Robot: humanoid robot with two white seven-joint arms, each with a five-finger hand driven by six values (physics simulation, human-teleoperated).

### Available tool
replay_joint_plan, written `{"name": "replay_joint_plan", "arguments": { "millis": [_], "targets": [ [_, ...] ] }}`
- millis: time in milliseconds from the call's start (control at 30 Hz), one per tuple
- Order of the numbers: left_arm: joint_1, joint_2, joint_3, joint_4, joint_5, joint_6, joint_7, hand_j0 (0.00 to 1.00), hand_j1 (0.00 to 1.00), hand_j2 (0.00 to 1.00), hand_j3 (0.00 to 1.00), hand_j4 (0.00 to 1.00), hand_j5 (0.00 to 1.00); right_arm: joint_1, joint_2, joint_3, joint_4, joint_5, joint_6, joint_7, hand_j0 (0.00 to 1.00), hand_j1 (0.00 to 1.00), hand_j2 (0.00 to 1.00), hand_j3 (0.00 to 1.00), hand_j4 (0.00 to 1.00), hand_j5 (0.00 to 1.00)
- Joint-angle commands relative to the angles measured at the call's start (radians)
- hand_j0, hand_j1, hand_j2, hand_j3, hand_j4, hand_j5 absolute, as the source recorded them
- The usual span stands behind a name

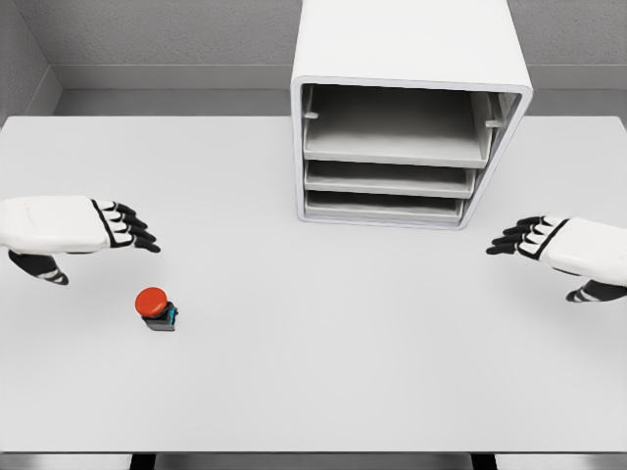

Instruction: Slide open multi-storey tabletop storage cabinets and put open load switch and slide close multi-storey tabletop storage cabinets

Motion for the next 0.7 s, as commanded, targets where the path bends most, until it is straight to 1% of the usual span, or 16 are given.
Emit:
{"name": "replay_joint_plan", "arguments": {
  "millis": [0, 67, 133, 167, 200, 233, 267, 300, 367, 433, 500, 633, 667],
  "targets": [
    [0.0, 0.006, -0.003, -0.006, 0.006, 0.002, 0.0, 1.0, 1.0, 1.0, 1.0, 1.0, 1.0, 0.0, -0.001, 0.019, -0.006, -0.005, 0.003, 0.0, 1.0, 1.0, 1.0, 1.0, 1.0, 1.0],
    [0.0, 0.009, -0.003, -0.013, 0.006, 0.002, 0.0, 1.0, 1.0, 1.0, 1.0, 1.0, 1.0, -0.005, -0.001, 0.019, -0.003, -0.008, 0.003, 0.0, 1.0, 1.0, 1.0, 1.0, 1.0, 1.0],
    [0.0, 0.012, -0.019, -0.049, 0.006, 0.002, -0.003, 1.0, 1.0, 1.0, 1.0, 1.0, 1.0, -0.006, 0.001, 0.021, 0.002, -0.008, 0.003, 0.0, 1.0, 1.0, 1.0, 1.0, 1.0, 1.0],
    [0.0, 0.008, -0.025, -0.051, 0.006, 0.002, -0.003, 1.0, 1.0, 1.0, 1.0, 1.0, 1.0, -0.026, 0.007, 0.031, 0.002, -0.01, 0.003, 0.0, 1.0, 1.0, 1.0, 1.0, 1.0, 1.0],
    [0.003, 0.001, -0.027, -0.062, 0.006, 0.002, -0.007, 1.0, 1.0, 1.0, 1.0, 1.0, 1.0, -0.07, 0.01, 0.077, 0.002, -0.01, 0.003, 0.0, 1.0, 1.0, 1.0, 1.0, 1.0, 1.0],
    [0.005, -0.002, -0.048, -0.062, 0.006, 0.002, -0.008, 1.0, 1.0, 1.0, 1.0, 1.0, 1.0, -0.141, 0.014, 0.152, 0.005, -0.01, 0.003, 0.0, 1.0, 1.0, 1.0, 1.0, 1.0, 1.0],
    [0.005, -0.02, -0.062, -0.062, 0.006, 0.002, -0.008, 1.0, 1.0, 1.0, 1.0, 1.0, 1.0, -0.192, 0.03, 0.205, 0.007, -0.011, 0.003, 0.0, 1.0, 1.0, 1.0, 1.0, 1.0, 1.0],
    [0.005, -0.046, -0.075, -0.062, 0.005, 0.002, -0.014, 1.0, 1.0, 1.0, 1.0, 1.0, 1.0, -0.227, 0.031, 0.245, 0.007, -0.011, 0.003, 0.0, 1.0, 1.0, 1.0, 1.0, 1.0, 1.0],
    [0.005, -0.091, -0.09, -0.062, 0.005, 0.002, -0.03, 1.0, 1.0, 1.0, 1.0, 1.0, 1.0, -0.241, 0.033, 0.246, 0.007, -0.014, 0.003, 0.0, 1.0, 1.0, 1.0, 1.0, 1.0, 1.0],
    [0.006, -0.104, -0.098, -0.062, 0.005, 0.002, -0.03, 1.0, 1.0, 1.0, 1.0, 1.0, 1.0, -0.255, 0.033, 0.246, 0.007, -0.031, 0.003, 0.0, 1.0, 1.0, 1.0, 1.0, 1.0, 1.0],
    [0.006, -0.104, -0.113, -0.062, 0.003, 0.002, -0.03, 1.0, 1.0, 1.0, 1.0, 1.0, 1.0, -0.281, 0.033, 0.246, 0.005, -0.079, 0.003, 0.0, 1.0, 1.0, 1.0, 1.0, 1.0, 1.0],
    [0.006, -0.098, -0.114, -0.062, 0.003, 0.002, -0.03, 1.0, 1.0, 1.0, 1.0, 1.0, 1.0, -0.325, 0.039, 0.268, 0.004, -0.103, 0.003, 0.0, 1.0, 1.0, 1.0, 1.0, 1.0, 1.0],
    [0.006, -0.097, -0.114, -0.062, 0.003, 0.002, -0.03, 1.0, 1.0, 1.0, 1.0, 1.0, 1.0, -0.348, 0.045, 0.283, 0.004, -0.108, 0.003, 0.0, 1.0, 1.0, 1.0, 1.0, 1.0, 1.0]
  ]
}}
